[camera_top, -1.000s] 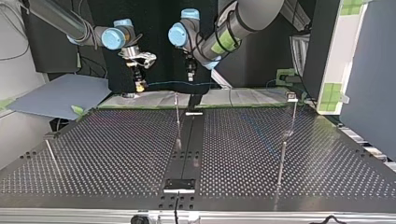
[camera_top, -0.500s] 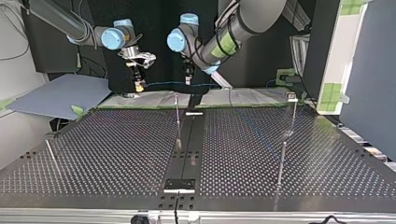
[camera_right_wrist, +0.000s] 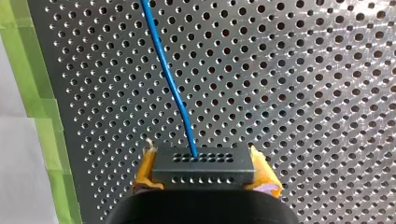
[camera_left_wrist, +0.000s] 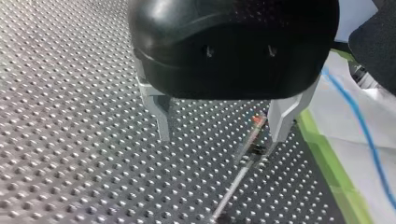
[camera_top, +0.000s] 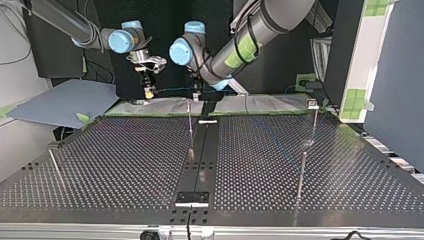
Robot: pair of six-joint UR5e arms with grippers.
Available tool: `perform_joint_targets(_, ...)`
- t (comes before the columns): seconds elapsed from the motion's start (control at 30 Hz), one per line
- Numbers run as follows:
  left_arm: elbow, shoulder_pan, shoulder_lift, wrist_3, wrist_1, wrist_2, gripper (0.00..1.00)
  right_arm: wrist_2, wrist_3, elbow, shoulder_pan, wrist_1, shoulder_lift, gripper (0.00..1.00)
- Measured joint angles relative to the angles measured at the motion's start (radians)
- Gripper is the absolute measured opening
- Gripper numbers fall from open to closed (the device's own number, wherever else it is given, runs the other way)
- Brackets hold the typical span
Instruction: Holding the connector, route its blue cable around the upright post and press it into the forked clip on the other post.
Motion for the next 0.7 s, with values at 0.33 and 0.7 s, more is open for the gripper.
perform_joint_targets(0.33,-0.032,-0.003,0.043,0.039,-0.087,-0.049,1.00,0.000,0.000,0.000,0.000,-0.001,0.000,0.00)
perform_joint_targets(0.7,-0.022,0.006,0.043,0.123,-0.174,0.010,1.00,0.000,0.000,-0.001,0.001,-0.001,0.000,0.00)
